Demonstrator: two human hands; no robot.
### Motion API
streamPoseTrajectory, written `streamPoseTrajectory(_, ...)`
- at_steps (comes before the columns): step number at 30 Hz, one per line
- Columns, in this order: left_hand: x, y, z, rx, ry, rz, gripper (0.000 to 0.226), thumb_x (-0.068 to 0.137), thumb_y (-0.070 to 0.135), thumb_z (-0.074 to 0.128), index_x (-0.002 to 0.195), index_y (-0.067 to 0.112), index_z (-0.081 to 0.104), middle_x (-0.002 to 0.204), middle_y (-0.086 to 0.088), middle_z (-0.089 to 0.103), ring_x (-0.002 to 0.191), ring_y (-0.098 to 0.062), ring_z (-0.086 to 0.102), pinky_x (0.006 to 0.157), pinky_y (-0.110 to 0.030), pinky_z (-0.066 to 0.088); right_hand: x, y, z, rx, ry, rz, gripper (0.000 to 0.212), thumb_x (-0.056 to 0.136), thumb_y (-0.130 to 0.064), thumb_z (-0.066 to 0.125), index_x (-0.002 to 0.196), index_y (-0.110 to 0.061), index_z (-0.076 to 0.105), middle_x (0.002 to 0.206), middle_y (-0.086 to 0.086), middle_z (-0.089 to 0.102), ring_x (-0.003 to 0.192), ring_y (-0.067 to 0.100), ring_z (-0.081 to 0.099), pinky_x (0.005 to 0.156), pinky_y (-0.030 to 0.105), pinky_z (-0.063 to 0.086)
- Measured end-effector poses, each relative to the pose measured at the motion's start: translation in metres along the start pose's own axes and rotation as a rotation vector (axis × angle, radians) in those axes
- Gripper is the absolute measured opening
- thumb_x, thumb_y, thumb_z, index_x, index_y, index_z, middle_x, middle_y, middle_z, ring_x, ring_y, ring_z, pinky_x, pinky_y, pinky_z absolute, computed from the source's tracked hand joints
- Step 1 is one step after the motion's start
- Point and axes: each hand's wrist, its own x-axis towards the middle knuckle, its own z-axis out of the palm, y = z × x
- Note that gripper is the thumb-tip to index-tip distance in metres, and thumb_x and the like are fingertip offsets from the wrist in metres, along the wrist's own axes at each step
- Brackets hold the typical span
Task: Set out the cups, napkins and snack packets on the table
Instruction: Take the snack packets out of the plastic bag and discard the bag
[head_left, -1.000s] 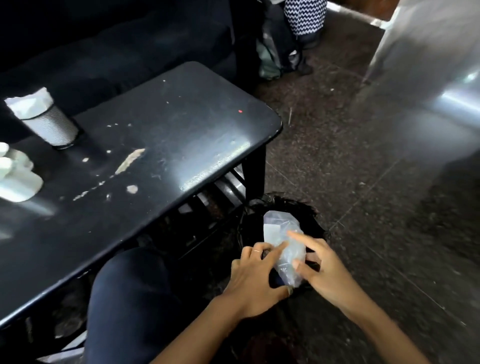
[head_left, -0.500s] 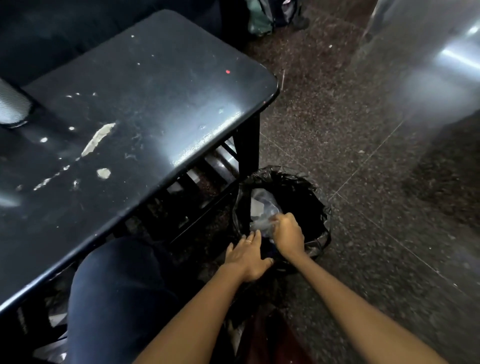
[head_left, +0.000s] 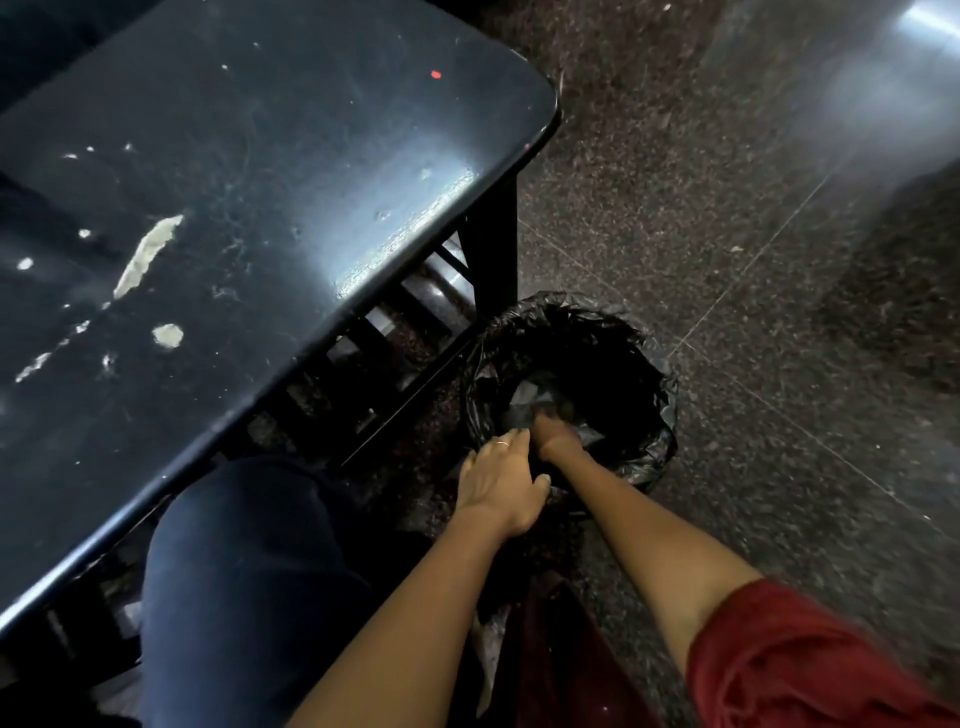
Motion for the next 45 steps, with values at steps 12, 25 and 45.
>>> streamPoseTrajectory(12, -0.006, -0.002, -0.003, 0.093, 0.005, -0.049, 0.069, 0.098, 0.04, 0.04, 0.152, 0.018, 0.004, 0.161, 0.001, -0.002, 0.148, -0.021, -0.001, 0.12, -0.042, 0.003, -0.004, 0.018, 0.002, -0.276, -0.027, 0.055, 0.08, 0.088, -0.035, 0.055, 0.149, -0.015, 0.007, 0.158, 0.013, 0.003, 0.143, 0.038, 0.004, 0.113, 0.054, 0.011)
streamPoseTrajectory(25, -0.03, 0.006, -0.017, 0.092, 0.179, -0.012, 0.07, 0.096, 0.034, 0.045, 0.152, 0.017, 0.006, 0.16, 0.0, 0.01, 0.146, -0.021, 0.011, 0.119, -0.042, 0.009, -0.088, 0.019, -0.014, -0.146, 0.551, -0.326, 0.053, 0.091, -0.021, 0.042, 0.142, -0.009, 0.032, 0.143, 0.012, 0.041, 0.131, 0.028, 0.038, 0.106, 0.039, 0.029)
streamPoseTrajectory(45, -0.245, -0.113, -0.133, 0.005, 0.917, 0.14, 0.054, 0.091, 0.024, 0.052, 0.143, 0.02, 0.036, 0.14, -0.004, 0.046, 0.123, -0.025, 0.042, 0.1, -0.034, 0.034, -0.296, -0.137, -0.093, -0.26, 0.834, -1.237, 0.038, 0.079, -0.013, 0.051, 0.116, -0.009, 0.056, 0.113, 0.008, 0.06, 0.105, 0.026, 0.048, 0.084, 0.033, 0.029)
